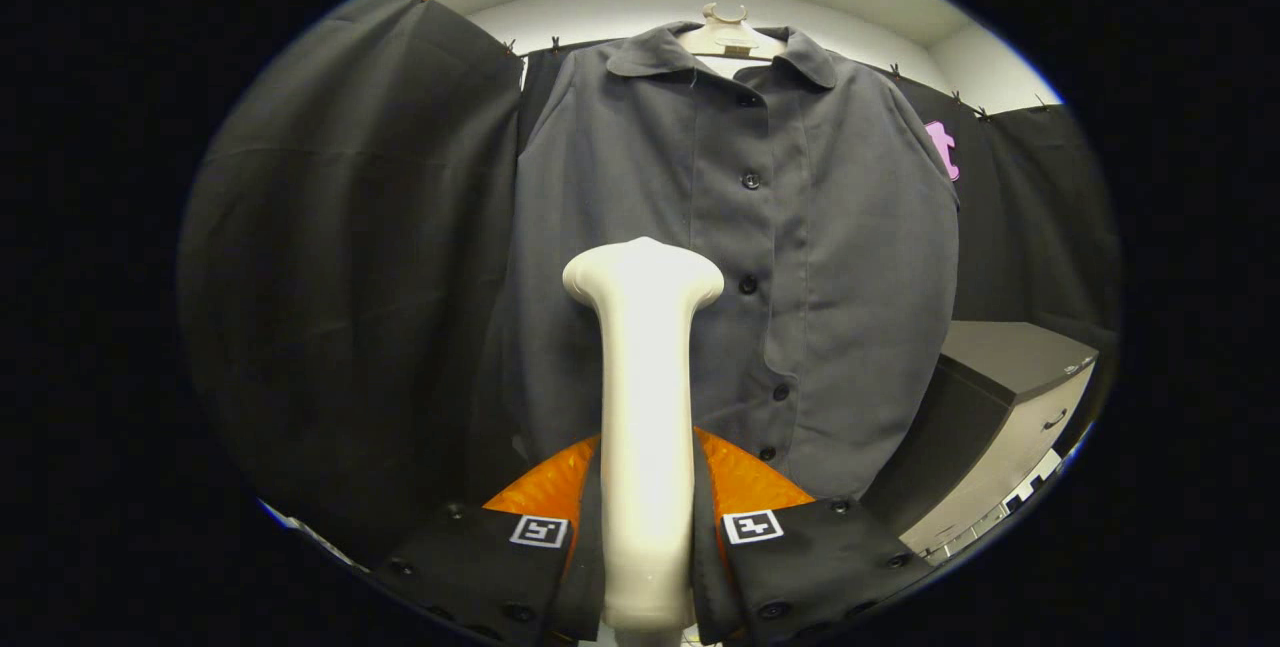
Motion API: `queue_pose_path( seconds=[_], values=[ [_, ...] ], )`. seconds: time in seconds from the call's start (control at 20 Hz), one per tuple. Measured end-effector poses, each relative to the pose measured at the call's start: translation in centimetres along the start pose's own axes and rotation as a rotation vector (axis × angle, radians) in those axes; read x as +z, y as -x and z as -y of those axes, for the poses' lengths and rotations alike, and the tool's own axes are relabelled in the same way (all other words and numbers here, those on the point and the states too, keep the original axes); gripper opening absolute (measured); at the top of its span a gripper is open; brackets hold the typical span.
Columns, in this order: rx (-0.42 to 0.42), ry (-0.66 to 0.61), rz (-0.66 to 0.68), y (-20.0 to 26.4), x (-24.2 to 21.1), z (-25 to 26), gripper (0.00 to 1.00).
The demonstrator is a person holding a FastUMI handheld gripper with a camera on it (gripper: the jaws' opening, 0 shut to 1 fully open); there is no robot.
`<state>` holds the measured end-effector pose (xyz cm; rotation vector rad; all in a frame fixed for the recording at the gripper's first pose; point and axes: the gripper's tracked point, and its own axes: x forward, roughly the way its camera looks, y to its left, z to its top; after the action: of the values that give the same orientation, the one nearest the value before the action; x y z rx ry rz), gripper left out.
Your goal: Iron the clothes twice with a garment steamer, once on the left side and once on the right side.
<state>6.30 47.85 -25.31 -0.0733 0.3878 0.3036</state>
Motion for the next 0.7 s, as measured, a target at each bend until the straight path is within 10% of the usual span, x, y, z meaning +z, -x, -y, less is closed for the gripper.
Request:
queue_pose_path(
  seconds=[0.7],
  values=[
    [0.013, 0.001, -0.132, 0.8, -7.9, -0.6, 0.43]
  ],
)
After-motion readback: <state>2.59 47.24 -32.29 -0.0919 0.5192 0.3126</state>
